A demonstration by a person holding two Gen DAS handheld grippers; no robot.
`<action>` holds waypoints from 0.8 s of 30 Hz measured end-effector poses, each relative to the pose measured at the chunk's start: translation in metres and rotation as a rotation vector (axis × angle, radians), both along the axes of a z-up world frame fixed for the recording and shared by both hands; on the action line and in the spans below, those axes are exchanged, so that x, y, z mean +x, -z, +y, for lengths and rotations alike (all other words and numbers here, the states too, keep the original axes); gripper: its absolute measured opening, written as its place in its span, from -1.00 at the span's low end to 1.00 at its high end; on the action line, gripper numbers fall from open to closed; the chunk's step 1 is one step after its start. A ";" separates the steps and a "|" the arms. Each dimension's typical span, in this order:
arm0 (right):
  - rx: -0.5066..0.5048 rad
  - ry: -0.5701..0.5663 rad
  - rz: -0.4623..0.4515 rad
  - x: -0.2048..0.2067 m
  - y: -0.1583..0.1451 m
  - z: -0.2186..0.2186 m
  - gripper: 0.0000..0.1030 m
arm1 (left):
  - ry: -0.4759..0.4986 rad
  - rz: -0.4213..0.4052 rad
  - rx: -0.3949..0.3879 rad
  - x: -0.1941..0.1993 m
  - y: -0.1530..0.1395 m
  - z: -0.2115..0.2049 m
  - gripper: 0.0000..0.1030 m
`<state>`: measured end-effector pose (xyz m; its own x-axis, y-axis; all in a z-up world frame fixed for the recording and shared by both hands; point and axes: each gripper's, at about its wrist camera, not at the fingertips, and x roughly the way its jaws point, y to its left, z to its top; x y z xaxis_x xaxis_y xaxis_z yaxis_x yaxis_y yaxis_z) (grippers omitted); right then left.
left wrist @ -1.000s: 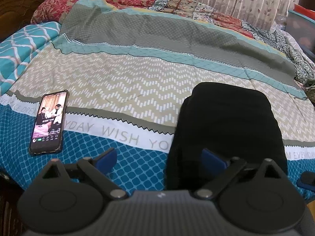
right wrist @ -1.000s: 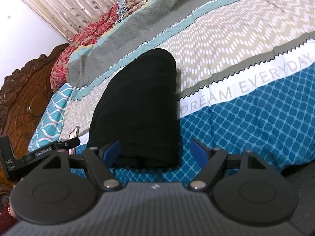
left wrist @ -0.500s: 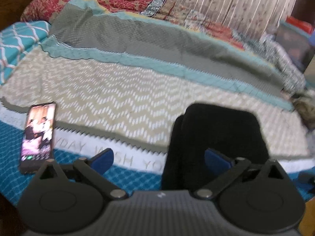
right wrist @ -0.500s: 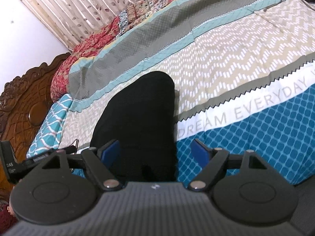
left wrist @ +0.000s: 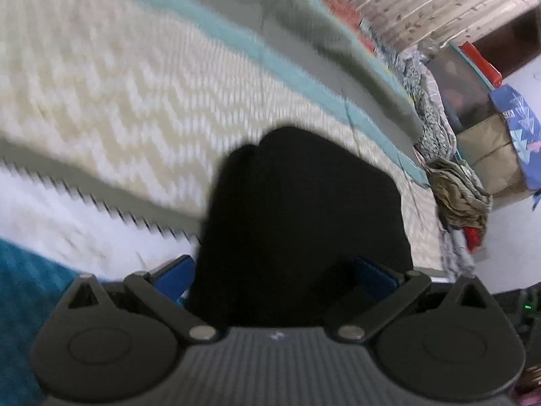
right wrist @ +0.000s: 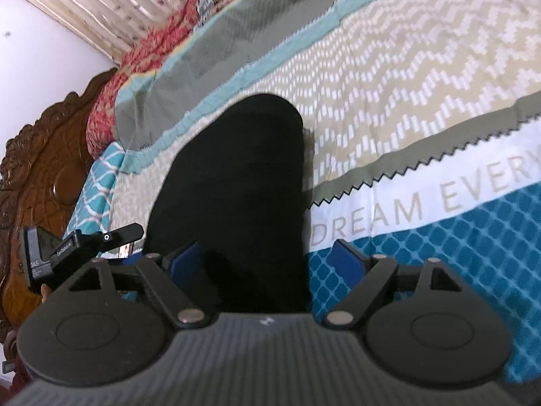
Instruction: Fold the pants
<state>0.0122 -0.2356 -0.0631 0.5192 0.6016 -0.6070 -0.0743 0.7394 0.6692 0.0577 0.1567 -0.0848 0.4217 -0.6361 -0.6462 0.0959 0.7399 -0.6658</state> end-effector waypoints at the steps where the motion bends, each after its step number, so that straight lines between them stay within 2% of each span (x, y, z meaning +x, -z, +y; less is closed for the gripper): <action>1: 0.018 -0.013 0.015 0.005 0.006 0.001 0.78 | -0.008 0.020 -0.036 0.000 0.009 -0.004 0.99; 2: 0.052 -0.022 0.036 0.011 0.013 0.002 0.87 | -0.025 0.015 -0.065 -0.003 0.015 -0.007 0.99; 4: 0.112 -0.031 0.071 0.019 0.022 0.005 0.93 | -0.003 -0.026 -0.069 -0.008 0.016 -0.017 0.99; 5: 0.128 -0.037 0.068 0.023 0.023 0.009 0.91 | 0.002 -0.029 -0.086 -0.008 0.015 -0.020 0.80; 6: 0.140 -0.059 0.056 0.025 0.019 0.012 0.81 | -0.002 -0.022 -0.116 -0.009 0.014 -0.023 0.58; 8: 0.130 -0.090 0.040 0.029 0.008 0.022 0.36 | -0.012 -0.039 -0.117 -0.007 0.000 -0.028 0.44; 11: 0.119 -0.136 -0.036 0.039 -0.021 0.024 0.03 | -0.001 -0.157 -0.088 0.006 -0.038 -0.041 0.43; 14: 0.144 -0.110 -0.153 0.063 -0.052 0.013 0.02 | -0.006 -0.264 -0.100 0.041 -0.075 -0.053 0.43; 18: 0.073 -0.064 -0.316 0.113 -0.086 0.000 0.02 | 0.000 -0.381 -0.027 0.106 -0.102 -0.087 0.44; 20: 0.018 -0.046 -0.366 0.139 -0.089 -0.004 0.02 | -0.004 -0.401 0.021 0.141 -0.099 -0.106 0.47; 24: -0.038 0.033 -0.283 0.195 -0.053 -0.015 0.03 | -0.050 -0.288 0.121 0.200 -0.053 -0.136 0.47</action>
<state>0.2072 -0.2504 -0.0105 0.6899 0.5615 -0.4569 -0.2301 0.7685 0.5970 0.2582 0.0211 -0.0318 0.6270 -0.5358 -0.5655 0.2296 0.8208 -0.5231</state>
